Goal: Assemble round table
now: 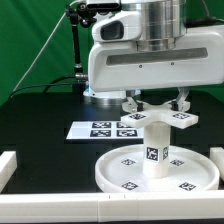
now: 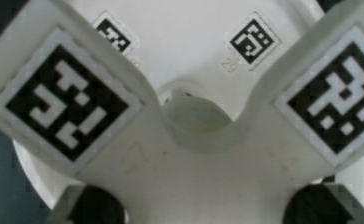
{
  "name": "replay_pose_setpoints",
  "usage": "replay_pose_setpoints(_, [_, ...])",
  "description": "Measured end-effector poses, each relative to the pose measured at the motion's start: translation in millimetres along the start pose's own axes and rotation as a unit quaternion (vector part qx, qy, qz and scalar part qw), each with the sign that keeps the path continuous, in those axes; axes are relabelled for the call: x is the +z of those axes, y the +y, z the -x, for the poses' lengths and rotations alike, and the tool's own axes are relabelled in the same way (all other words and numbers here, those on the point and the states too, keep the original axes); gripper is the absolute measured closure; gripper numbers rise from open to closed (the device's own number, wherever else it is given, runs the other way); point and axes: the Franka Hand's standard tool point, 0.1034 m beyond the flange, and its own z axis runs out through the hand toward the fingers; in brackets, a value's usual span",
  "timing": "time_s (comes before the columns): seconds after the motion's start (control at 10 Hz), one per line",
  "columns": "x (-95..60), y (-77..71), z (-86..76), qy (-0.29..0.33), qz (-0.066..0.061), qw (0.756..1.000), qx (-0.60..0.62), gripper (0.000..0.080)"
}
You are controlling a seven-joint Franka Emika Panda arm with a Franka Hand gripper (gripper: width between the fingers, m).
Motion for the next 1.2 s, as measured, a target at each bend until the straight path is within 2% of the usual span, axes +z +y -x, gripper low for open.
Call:
replay_pose_setpoints(0.1, [0.4,0.1,-0.2,0.004,-0.002,0.999,0.048,0.0357])
replay_pose_setpoints(0.4, [0.7,-2.6,0.4,0.002,-0.023,0.976,0.216,0.0357])
replay_pose_setpoints(0.7, [0.7,-4.4,0.8,-0.001,-0.025,0.952,0.304,0.0357])
replay_pose_setpoints(0.9, [0.7,-4.4,0.7,-0.005,-0.028,0.929,0.37,0.0357])
replay_pose_setpoints(1.2, [1.4,-4.7,2.1,0.011,-0.038,0.838,0.544,0.0357])
